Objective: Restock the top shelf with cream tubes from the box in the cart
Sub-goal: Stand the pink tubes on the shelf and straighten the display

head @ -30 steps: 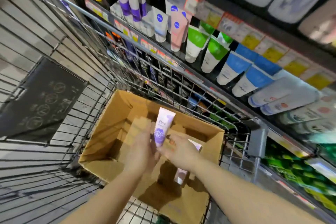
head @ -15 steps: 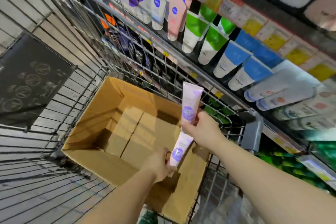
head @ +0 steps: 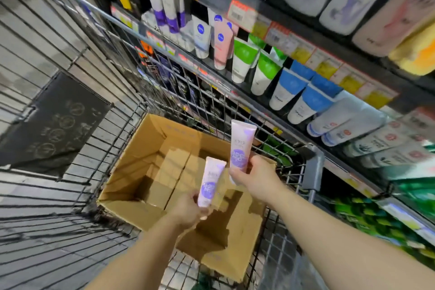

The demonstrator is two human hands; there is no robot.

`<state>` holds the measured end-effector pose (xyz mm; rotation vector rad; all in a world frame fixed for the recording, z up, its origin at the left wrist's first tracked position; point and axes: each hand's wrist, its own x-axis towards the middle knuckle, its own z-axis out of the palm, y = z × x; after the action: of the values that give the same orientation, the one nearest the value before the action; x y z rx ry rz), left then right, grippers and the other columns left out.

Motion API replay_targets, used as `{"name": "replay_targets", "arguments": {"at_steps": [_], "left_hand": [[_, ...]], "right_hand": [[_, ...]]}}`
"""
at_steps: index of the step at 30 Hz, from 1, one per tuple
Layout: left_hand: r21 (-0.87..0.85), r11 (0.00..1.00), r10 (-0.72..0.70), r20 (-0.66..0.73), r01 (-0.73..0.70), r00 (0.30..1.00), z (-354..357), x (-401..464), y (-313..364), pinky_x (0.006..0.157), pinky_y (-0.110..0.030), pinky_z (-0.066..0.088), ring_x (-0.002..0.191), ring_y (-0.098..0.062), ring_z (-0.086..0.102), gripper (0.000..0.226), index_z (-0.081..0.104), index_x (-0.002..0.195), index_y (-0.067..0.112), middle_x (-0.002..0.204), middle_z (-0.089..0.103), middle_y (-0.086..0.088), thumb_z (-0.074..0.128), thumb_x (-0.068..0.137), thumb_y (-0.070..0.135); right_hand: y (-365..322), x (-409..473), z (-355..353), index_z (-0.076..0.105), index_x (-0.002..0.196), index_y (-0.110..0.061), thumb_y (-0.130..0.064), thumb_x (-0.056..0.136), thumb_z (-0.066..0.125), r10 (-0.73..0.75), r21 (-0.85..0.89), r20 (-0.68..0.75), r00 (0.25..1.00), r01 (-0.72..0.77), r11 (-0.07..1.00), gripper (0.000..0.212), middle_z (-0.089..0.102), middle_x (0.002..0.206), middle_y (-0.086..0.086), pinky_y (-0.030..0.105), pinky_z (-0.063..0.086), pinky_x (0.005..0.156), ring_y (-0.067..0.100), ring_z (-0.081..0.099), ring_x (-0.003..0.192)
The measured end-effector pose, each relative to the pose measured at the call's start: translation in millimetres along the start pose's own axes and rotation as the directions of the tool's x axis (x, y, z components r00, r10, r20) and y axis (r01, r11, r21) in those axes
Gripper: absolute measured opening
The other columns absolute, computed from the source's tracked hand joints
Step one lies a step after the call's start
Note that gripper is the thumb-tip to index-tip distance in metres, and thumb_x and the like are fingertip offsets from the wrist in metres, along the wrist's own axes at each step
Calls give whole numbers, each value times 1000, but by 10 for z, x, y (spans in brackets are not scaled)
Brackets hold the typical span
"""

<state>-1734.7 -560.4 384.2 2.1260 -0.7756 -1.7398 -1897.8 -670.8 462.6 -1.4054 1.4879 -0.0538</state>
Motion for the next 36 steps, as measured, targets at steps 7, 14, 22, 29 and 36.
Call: {"name": "replay_targets", "arguments": {"at_steps": [7, 14, 22, 29, 36], "left_hand": [[-22, 967, 252, -54, -254, 966, -405, -643, 845, 64, -26, 52, 70, -14, 60, 23, 61, 86, 4, 77, 64, -11, 79, 71, 5], [36, 841, 533, 113, -539, 839, -333, -1594, 2171, 65, -27, 52, 64, -8, 59, 26, 59, 88, 15, 75, 65, -3, 79, 76, 2], [148, 607, 698, 372, -781, 612, 850, -2768, 3242, 49, -15, 48, 58, -1, 63, 22, 61, 83, 26, 61, 70, 14, 72, 85, 7], [-22, 649, 657, 521, -761, 545, 2642, -3617, 3606, 59, -32, 51, 61, -15, 64, 24, 57, 92, 9, 72, 64, -6, 75, 77, 2], [-22, 460, 796, 453, -887, 402, 4192, -4344, 3723, 54, -33, 48, 58, -20, 61, 34, 62, 95, 6, 72, 68, -16, 78, 68, 17]], "right_hand": [[-502, -549, -412, 57, 113, -20, -37, 86, 70, -50, 6, -17, 999, 50, 999, 35, 67, 108, -3, 31, 51, 83, 14, 64, 95], [-865, -1374, -1373, 56, 111, -17, -37, 87, 69, -136, 51, -211, 968, 150, 987, 33, 61, 105, -5, 25, 42, 76, 13, 58, 93], [-271, -2660, -2604, 58, 113, -16, -29, 89, 70, -133, 213, -447, 884, 250, 945, 30, 66, 102, -2, 28, 51, 76, 13, 63, 87], [1002, -4052, -3698, 56, 106, -12, -26, 89, 70, -88, 151, -654, 751, 245, 958, 26, 63, 99, -1, 17, 47, 73, 17, 61, 95], [2084, -5208, -4473, 54, 108, -13, -9, 87, 70, -69, 143, -804, 591, 305, 941, 27, 59, 87, -11, 0, 41, 64, -1, 56, 75]]}}
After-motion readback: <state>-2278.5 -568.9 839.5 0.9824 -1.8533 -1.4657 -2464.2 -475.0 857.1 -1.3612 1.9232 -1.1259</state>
